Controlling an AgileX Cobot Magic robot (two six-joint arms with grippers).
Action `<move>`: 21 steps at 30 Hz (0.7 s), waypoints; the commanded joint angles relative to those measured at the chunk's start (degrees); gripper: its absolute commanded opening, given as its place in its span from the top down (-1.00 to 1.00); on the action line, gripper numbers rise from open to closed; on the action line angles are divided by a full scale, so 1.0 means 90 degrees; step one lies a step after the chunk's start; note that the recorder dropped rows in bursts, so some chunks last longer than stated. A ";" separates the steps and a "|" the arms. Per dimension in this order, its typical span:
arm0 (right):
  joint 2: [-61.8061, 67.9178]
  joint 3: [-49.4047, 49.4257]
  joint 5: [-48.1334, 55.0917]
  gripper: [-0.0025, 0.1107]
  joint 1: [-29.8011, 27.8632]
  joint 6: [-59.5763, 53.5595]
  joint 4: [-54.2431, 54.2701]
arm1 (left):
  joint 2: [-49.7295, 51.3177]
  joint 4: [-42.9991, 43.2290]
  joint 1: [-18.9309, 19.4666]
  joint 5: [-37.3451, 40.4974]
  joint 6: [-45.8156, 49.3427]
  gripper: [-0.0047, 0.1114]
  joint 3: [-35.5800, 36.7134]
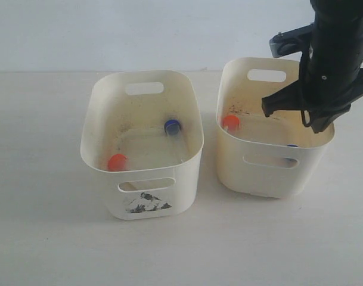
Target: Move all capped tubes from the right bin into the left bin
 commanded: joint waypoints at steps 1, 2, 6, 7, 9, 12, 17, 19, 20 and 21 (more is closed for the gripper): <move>0.0275 -0.0047 0.0022 0.96 -0.0050 -0.0239 0.0095 | 0.0003 -0.0023 -0.0009 -0.0033 -0.0064 0.84 -0.0023; 0.0414 -0.0047 0.0080 0.96 -0.0050 -0.0399 0.0069 | 0.0003 -0.0023 -0.0009 -0.0033 -0.0064 0.84 -0.0023; 0.0561 -0.0047 0.0283 0.96 -0.0050 -0.0349 -0.0676 | 0.0003 -0.0023 -0.0009 -0.0033 -0.0064 0.84 -0.0023; 0.0561 -0.0059 0.0333 0.96 -0.0050 -0.0349 -0.0781 | 0.0003 -0.0023 -0.0009 -0.0033 -0.0064 0.84 -0.0023; 0.0561 -0.0059 0.0421 0.96 -0.0050 -0.0349 -0.0918 | 0.0003 -0.0023 -0.0009 -0.0033 -0.0064 0.84 -0.0023; 0.0561 -0.0059 0.0422 0.96 -0.0050 -0.0349 -0.0931 | 0.0003 -0.0023 -0.0009 -0.0033 -0.0064 0.84 -0.0023; 0.0561 -0.0059 0.0354 0.96 -0.0050 -0.0361 -0.1066 | 0.0003 -0.0023 -0.0009 -0.0033 -0.0064 0.84 -0.0023; 0.0561 -0.0059 0.0354 0.96 -0.0050 -0.0361 -0.1243 | 0.0003 -0.0023 -0.0009 -0.0033 -0.0064 0.84 -0.0023; 0.0561 -0.0059 0.0371 0.96 -0.0050 -0.0361 -0.1257 | 0.0003 -0.0023 -0.0009 -0.0033 -0.0064 0.84 -0.0023; 0.0561 -0.0059 0.0371 0.96 -0.0050 -0.0361 -0.1244 | 0.0003 -0.0023 -0.0009 -0.0033 -0.0064 0.84 -0.0023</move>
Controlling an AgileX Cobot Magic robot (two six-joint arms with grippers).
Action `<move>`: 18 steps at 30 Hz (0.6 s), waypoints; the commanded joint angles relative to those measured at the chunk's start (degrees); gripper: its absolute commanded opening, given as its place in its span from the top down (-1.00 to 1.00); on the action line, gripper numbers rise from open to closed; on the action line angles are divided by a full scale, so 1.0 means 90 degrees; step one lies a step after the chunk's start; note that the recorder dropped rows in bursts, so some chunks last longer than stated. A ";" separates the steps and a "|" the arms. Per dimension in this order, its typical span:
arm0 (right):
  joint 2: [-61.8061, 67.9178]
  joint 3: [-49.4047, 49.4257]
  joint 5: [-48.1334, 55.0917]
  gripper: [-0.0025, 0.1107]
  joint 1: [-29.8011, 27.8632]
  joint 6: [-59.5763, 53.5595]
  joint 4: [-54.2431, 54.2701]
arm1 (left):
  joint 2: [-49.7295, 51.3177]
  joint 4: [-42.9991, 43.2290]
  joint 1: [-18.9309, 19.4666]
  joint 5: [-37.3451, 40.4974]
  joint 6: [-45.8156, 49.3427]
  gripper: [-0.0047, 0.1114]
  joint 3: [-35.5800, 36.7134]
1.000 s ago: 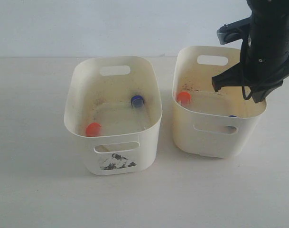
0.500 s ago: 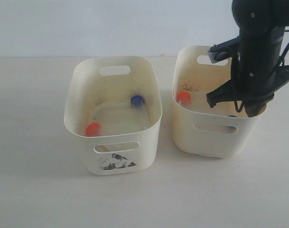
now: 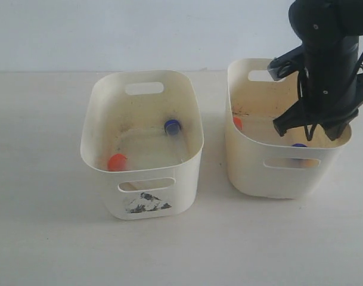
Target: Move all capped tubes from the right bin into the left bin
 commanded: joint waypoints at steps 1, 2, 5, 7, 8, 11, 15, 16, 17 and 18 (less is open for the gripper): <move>-0.0027 -0.0046 0.0052 0.96 -0.0050 -0.0014 -0.0181 | 0.0003 -0.0023 -0.0009 -0.0033 -0.0064 0.84 -0.0023; -0.0027 -0.0046 0.0052 0.96 -0.0050 -0.0014 -0.0082 | 0.0003 -0.0023 -0.0009 -0.0033 -0.0064 0.84 -0.0023; -0.0027 -0.0046 0.0020 0.96 -0.0050 -0.0014 -0.0028 | 0.0003 -0.0023 -0.0009 -0.0033 -0.0064 0.84 -0.0023; -0.0027 -0.0090 0.0020 0.96 -0.0050 0.0030 0.0097 | 0.0003 -0.0023 -0.0009 -0.0033 -0.0064 0.84 -0.0023; -0.0039 -0.0172 0.0020 0.96 -0.0050 0.0030 0.0310 | 0.0003 -0.0023 -0.0009 -0.0033 -0.0064 0.84 -0.0023; -0.0064 -0.0452 -0.0164 0.96 -0.0050 -0.0014 0.0873 | 0.0003 -0.0023 -0.0009 -0.0033 -0.0064 0.84 -0.0023; -0.0062 -0.0877 -0.0559 0.96 -0.0050 -0.0155 0.1523 | 0.0003 -0.0023 -0.0009 -0.0033 -0.0064 0.84 -0.0023; -0.0062 -0.0960 -0.0664 0.96 -0.0050 -0.0188 0.1642 | 0.0003 -0.0023 -0.0009 -0.0033 -0.0064 0.84 -0.0023; -0.0062 -0.1016 -0.0793 0.96 -0.0050 -0.0232 0.1777 | 0.0003 -0.0023 -0.0009 -0.0033 -0.0064 0.84 -0.0023; -0.0062 -0.1028 -0.0909 0.96 -0.0050 -0.0233 0.1874 | 0.0003 -0.0023 -0.0009 -0.0033 -0.0064 0.84 -0.0023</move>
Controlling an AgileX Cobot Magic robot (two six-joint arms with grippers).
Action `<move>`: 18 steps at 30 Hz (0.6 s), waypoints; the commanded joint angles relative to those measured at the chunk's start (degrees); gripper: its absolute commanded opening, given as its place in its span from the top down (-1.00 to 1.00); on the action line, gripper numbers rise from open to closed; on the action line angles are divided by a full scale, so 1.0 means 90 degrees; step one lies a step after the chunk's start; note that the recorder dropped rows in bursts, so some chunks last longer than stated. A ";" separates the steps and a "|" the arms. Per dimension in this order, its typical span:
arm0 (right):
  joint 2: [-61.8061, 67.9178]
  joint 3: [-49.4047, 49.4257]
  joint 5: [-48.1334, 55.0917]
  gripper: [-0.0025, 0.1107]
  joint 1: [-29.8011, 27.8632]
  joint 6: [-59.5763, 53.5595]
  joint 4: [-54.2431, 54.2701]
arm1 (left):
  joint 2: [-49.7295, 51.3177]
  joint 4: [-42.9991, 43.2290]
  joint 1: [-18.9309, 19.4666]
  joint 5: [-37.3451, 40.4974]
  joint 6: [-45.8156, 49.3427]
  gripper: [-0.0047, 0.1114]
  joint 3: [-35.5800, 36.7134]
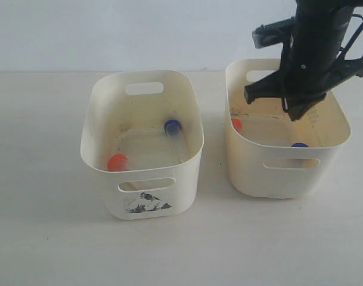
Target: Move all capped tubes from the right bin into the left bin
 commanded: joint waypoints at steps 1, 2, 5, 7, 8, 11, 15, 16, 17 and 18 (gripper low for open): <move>-0.0050 -0.0219 -0.0572 0.96 -0.0024 -0.0180 0.0583 | 0.0003 -0.0023 -0.0009 -0.0033 -0.0064 0.84 -0.0023; 0.0006 -0.0219 -0.0684 0.96 -0.0024 -0.0177 0.0721 | 0.0003 -0.0023 -0.0009 -0.0033 -0.0064 0.84 -0.0023; 0.0191 -0.0219 -0.0972 0.96 -0.0024 -0.0397 0.1241 | 0.0003 -0.0023 -0.0009 -0.0033 -0.0064 0.84 -0.0023; 0.0318 -0.0219 -0.1161 0.96 -0.0058 -0.0508 0.1515 | 0.0003 -0.0023 -0.0009 -0.0033 -0.0064 0.84 -0.0023; 0.0366 -0.0219 -0.1235 0.96 -0.0115 -0.0539 0.1740 | 0.0003 -0.0023 -0.0009 -0.0033 -0.0064 0.84 -0.0023; 0.0455 -0.0219 -0.1356 0.96 -0.0458 -0.0856 0.2610 | 0.0003 -0.0023 -0.0009 -0.0033 -0.0064 0.84 -0.0023; 0.0465 -0.0219 -0.1298 0.96 -0.0933 -0.1366 0.3404 | 0.0003 -0.0023 -0.0009 -0.0033 -0.0064 0.84 -0.0023; 0.0483 -0.0219 -0.1252 0.96 -0.0996 -0.1485 0.3463 | 0.0003 -0.0023 -0.0009 -0.0033 -0.0064 0.84 -0.0023; 0.0511 -0.0219 -0.1205 0.96 -0.1054 -0.1553 0.3486 | 0.0003 -0.0023 -0.0009 -0.0033 -0.0064 0.84 -0.0023; 0.0559 -0.0219 -0.1162 0.96 -0.1104 -0.1618 0.3486 | 0.0003 -0.0023 -0.0009 -0.0033 -0.0064 0.84 -0.0023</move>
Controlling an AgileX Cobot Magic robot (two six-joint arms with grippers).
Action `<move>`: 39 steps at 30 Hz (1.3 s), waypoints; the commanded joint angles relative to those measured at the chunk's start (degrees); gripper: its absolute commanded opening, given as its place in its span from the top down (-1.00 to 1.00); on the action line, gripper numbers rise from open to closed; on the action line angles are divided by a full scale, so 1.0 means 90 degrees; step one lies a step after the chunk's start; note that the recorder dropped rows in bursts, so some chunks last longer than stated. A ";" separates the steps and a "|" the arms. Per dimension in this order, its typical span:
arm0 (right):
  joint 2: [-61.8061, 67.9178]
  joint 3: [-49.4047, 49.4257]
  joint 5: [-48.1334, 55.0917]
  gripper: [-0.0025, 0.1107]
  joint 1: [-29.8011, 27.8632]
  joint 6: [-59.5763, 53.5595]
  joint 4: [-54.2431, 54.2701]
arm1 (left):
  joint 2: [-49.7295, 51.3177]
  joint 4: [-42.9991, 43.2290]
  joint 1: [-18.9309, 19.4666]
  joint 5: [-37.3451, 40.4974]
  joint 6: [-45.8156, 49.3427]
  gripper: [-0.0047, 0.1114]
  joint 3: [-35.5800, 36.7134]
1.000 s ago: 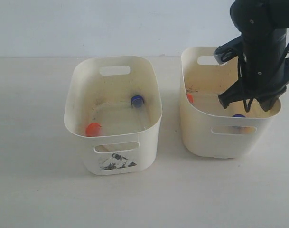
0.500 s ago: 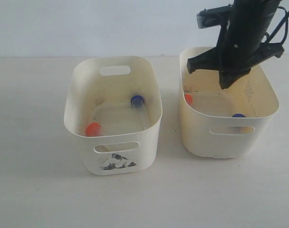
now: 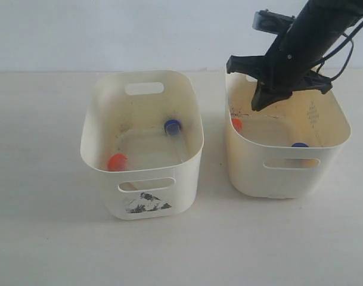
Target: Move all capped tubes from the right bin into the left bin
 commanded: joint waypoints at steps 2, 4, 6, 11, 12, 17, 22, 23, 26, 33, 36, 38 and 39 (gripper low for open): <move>0.0210 -0.0037 0.0167 0.96 -0.0276 -0.0506 0.0280 | 0.0003 -0.0023 -0.0009 -0.0033 -0.0064 0.84 -0.0023; 0.0342 -0.0037 0.0167 0.96 -0.0276 -0.0536 0.0280 | 0.0003 -0.0023 -0.0009 -0.0033 -0.0064 0.84 -0.0023; 0.0483 -0.0037 0.0062 0.96 -0.0276 -0.0610 0.0280 | 0.0003 -0.0023 -0.0009 -0.0033 -0.0064 0.84 -0.0023; 0.0618 -0.0037 -0.0171 0.96 -0.0365 -0.0753 0.0298 | 0.0003 -0.0023 -0.0009 -0.0033 -0.0064 0.84 -0.0023; 0.0630 -0.0037 -0.0193 0.96 -0.0367 -0.0753 0.0298 | 0.0003 -0.0023 -0.0009 -0.0033 -0.0064 0.84 -0.0023; 0.0632 -0.0037 -0.0200 0.96 -0.0435 -0.0861 0.0322 | 0.0003 -0.0023 -0.0009 -0.0033 -0.0064 0.84 -0.0023; 0.0843 -0.0037 -0.0259 0.96 -0.0435 -0.0862 0.0377 | 0.0003 -0.0023 -0.0009 -0.0033 -0.0064 0.84 -0.0023; 0.0903 -0.0037 -0.0276 0.96 -0.0435 -0.0862 0.0377 | 0.0003 -0.0023 -0.0009 -0.0033 -0.0064 0.84 -0.0023; 0.1040 -0.0037 -0.0382 0.96 -0.0435 -0.0849 0.0515 | 0.0003 -0.0023 -0.0009 -0.0033 -0.0064 0.84 -0.0023; 0.1160 -0.0082 -0.0633 0.96 -0.0435 -0.0954 0.0820 | 0.0003 -0.0023 -0.0009 -0.0033 -0.0064 0.84 -0.0023; 0.1204 -0.0082 -0.0620 0.96 -0.0435 -0.0954 0.0818 | 0.0003 -0.0023 -0.0009 -0.0033 -0.0064 0.84 -0.0023; 0.1204 -0.0082 -0.0620 0.96 -0.0435 -0.0939 0.0823 | 0.0003 -0.0023 -0.0009 -0.0033 -0.0064 0.84 -0.0023; 0.1204 -0.0082 -0.0612 0.93 -0.0435 -0.0937 0.0873 | 0.0003 -0.0023 -0.0009 -0.0033 -0.0064 0.84 -0.0023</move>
